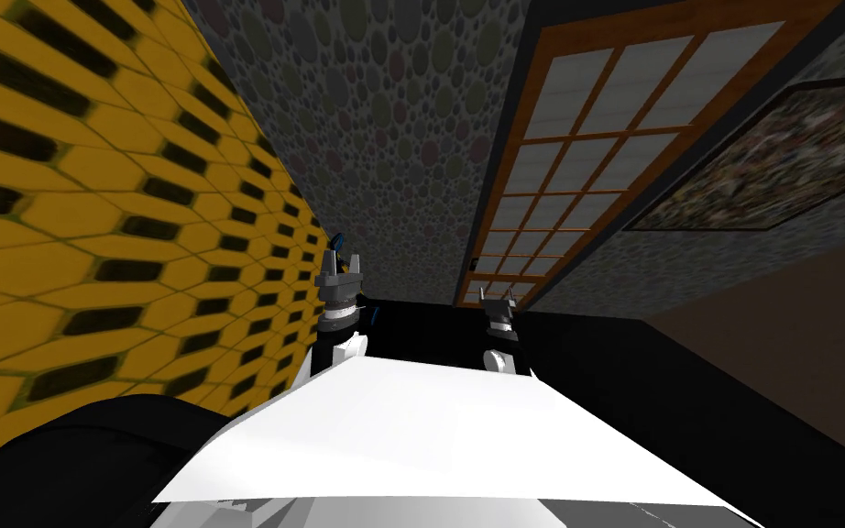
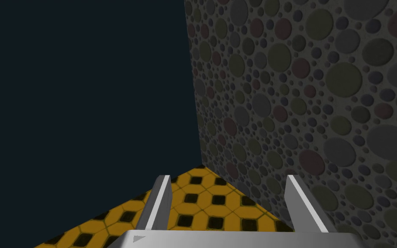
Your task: Pull the door open
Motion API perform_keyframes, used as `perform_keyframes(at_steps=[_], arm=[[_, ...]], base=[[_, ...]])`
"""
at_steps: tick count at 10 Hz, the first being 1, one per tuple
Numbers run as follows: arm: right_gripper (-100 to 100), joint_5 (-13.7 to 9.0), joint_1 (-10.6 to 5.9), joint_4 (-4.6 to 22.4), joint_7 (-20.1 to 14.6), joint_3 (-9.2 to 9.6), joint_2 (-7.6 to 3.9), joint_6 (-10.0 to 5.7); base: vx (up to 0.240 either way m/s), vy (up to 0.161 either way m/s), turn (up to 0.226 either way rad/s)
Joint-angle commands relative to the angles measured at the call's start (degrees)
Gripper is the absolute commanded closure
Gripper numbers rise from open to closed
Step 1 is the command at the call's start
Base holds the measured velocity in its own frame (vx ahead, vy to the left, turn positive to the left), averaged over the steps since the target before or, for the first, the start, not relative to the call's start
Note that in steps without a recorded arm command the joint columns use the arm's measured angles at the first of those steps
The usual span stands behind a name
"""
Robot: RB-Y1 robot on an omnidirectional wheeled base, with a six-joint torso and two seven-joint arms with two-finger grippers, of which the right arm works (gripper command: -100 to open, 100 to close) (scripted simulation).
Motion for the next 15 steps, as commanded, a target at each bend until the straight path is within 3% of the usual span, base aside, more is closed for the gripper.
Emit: perform_keyframes(at_steps=[1,15], arm=[[-100,-1.17,-0.44,2.17,-1.77,0.71,-0.41,-0.83],[-100,-11.18,-3.62,18.67,-15.64,6.07,-4.2,-6.5]], base=[[0.095,-0.057,0.081],[0.089,-0.051,0.073]])
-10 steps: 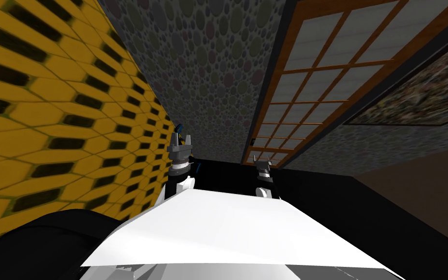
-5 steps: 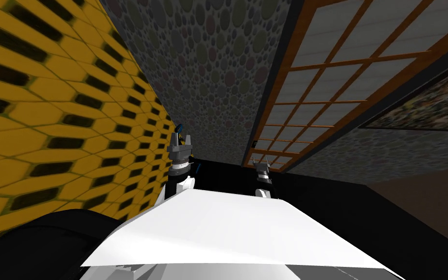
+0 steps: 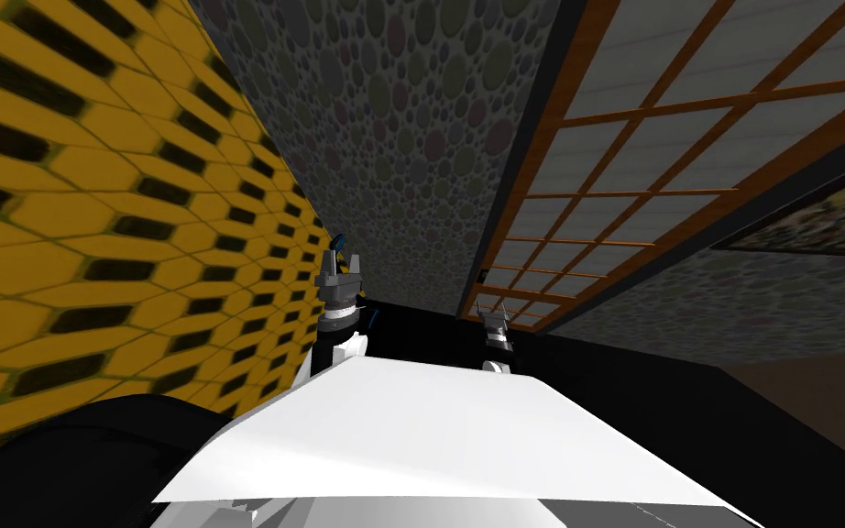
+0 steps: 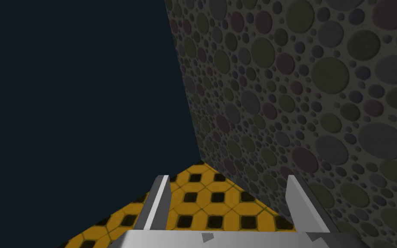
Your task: Pull the door open
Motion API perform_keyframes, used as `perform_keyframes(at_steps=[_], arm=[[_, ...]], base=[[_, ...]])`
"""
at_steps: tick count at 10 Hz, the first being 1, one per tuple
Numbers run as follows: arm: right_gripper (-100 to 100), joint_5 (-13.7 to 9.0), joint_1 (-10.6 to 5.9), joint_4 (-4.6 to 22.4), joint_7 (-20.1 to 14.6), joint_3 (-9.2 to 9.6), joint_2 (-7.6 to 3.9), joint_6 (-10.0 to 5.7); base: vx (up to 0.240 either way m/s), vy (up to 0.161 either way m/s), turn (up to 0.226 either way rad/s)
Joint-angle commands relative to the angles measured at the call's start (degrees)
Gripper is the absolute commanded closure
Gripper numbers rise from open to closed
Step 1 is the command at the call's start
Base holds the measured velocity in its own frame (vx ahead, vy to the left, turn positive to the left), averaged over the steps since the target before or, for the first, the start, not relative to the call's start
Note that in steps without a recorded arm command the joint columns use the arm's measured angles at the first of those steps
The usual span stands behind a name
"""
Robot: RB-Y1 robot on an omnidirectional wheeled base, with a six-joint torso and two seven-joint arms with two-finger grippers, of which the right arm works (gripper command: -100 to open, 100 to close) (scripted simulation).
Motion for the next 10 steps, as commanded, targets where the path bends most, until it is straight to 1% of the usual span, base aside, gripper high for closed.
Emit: perform_keyframes(at_steps=[1,3,4,5,6,7,9,10], arm=[[-100,-1.08,-0.43,2.01,-1.65,0.63,-0.36,-0.76],[-100,-2.42,-0.86,4.22,-3.5,1.34,-0.86,-1.52],[-100,-3.68,-1.26,6.3,-5.25,2.02,-1.32,-2.23],[-100,-4.28,-1.45,7.3,-6.09,2.34,-1.54,-2.58],[-100,-5.5,-1.84,9.3,-7.77,2.99,-1.98,-3.26],[-100,-6.1,-2.03,10.3,-8.61,3.32,-2.2,-3.61],[-100,-8.24,-2.71,13.83,-11.57,4.46,-2.97,-4.82],[-100,-8.76,-2.88,14.69,-12.3,4.74,-3.16,-5.11]], base=[[0.092,-0.058,0.067],[0.078,-0.049,0.062],[0.1,-0.073,0.124],[0.105,-0.089,0.099],[0.111,-0.094,0.092],[0.115,-0.093,0.086],[0.141,-0.084,0.102],[0.123,-0.094,0.066]])
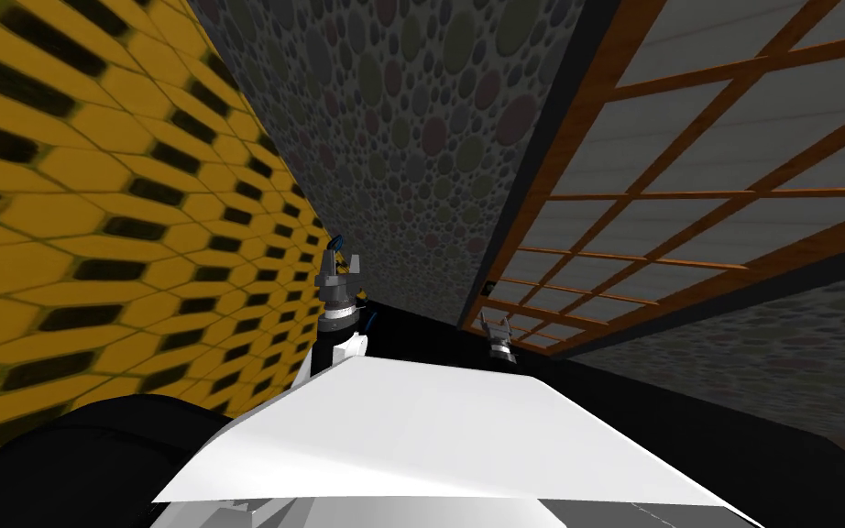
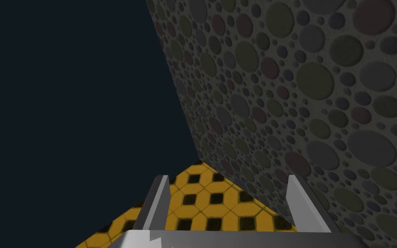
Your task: Pull the door open
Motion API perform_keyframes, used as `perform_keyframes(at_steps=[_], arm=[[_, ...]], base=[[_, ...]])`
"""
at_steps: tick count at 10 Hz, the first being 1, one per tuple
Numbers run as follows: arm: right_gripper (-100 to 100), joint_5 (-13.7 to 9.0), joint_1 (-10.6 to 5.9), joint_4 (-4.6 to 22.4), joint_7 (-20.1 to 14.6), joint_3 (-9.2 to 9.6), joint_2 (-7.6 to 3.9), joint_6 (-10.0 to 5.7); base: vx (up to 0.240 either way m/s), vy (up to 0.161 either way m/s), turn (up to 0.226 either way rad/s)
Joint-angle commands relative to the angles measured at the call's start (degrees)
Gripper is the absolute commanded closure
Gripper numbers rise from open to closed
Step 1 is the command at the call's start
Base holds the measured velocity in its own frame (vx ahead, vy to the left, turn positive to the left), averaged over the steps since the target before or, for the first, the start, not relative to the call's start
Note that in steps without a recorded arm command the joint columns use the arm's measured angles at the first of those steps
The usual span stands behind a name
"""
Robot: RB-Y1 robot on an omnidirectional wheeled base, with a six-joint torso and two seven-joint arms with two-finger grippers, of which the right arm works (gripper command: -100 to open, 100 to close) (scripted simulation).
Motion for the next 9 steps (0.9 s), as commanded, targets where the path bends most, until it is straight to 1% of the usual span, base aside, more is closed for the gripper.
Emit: perform_keyframes(at_steps=[1,4,6,8,9], arm=[[-100,-0.98,-0.75,2.14,-1.6,0.49,-0.35,-0.61],[-100,-3.53,-1.56,6.34,-5.13,1.85,-1.26,-2.05],[-100,-5.02,-2.04,8.81,-7.21,2.65,-1.78,-2.9],[-100,-6.08,-2.37,10.55,-8.66,3.22,-2.15,-3.49],[-100,-5.73,-2.35,9.95,-8.02,2.98,-1.98,-3.17]], base=[[0.105,-0.081,0.052],[0.108,-0.065,0.084],[0.1,-0.09,0.076],[0.094,-0.089,0.06],[0.041,-0.037,0.017]])
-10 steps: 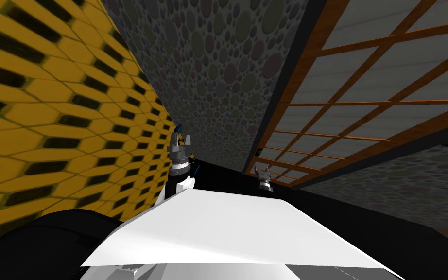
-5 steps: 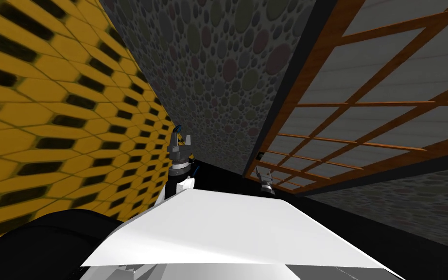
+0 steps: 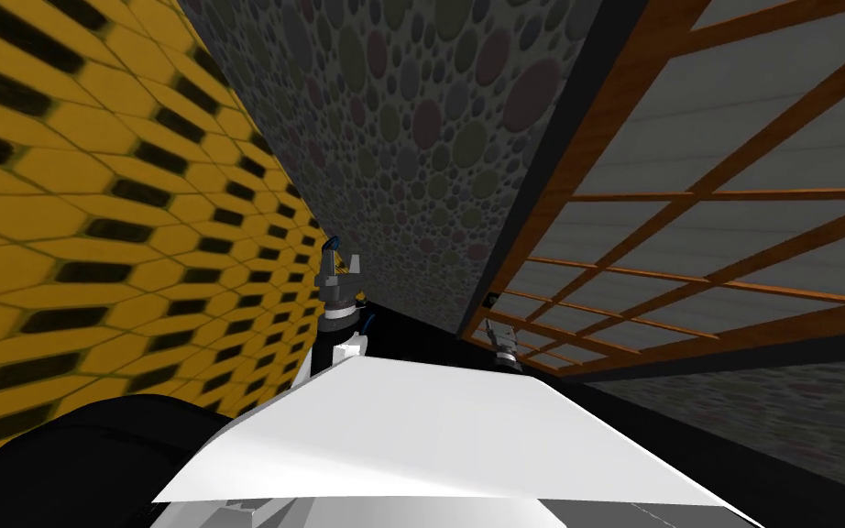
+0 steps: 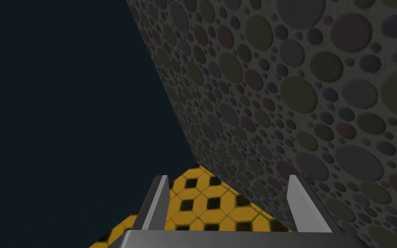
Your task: Pull the door open
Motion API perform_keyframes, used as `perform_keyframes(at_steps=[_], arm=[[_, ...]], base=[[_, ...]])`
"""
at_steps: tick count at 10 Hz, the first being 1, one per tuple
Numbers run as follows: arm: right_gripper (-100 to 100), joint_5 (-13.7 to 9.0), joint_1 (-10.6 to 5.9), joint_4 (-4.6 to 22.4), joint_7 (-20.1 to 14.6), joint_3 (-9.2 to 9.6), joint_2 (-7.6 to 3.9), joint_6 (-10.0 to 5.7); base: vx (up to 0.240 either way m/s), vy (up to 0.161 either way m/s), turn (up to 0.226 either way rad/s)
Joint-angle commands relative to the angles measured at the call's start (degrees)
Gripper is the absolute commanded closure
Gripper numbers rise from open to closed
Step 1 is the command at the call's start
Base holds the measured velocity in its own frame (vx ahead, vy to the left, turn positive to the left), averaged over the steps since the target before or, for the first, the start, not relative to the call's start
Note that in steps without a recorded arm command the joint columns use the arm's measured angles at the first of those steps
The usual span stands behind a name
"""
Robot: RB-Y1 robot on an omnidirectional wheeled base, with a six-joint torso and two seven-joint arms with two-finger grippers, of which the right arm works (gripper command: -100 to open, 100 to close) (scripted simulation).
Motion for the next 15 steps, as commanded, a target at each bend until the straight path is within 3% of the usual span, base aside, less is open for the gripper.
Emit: perform_keyframes(at_steps=[1,7,8,9,14,15], arm=[[-100,-0.29,0.05,1.09,-1.31,-0.54,-0.75,-0.45],[-100,-1.38,0.23,5.24,-6.29,-2.59,-3.61,-2.18],[-100,-1.06,-0.27,5.99,-6.21,-2.12,-3.24,-2.45],[100,-1.06,-0.27,5.99,-6.21,-2.12,-3.24,-2.45],[100,-1.06,-0.27,5.99,-6.21,-2.12,-3.24,-2.45],[100,-0.62,0.13,5.72,-7.03,-1.18,-3.93,-2.92]], base=[[0.137,-0.014,0.117],[0.203,-0.024,0.115],[0.075,-0.016,-0.014],[-0.034,0.018,0.006],[-0.01,0.001,0.003],[-0.109,-0.003,0.083]])
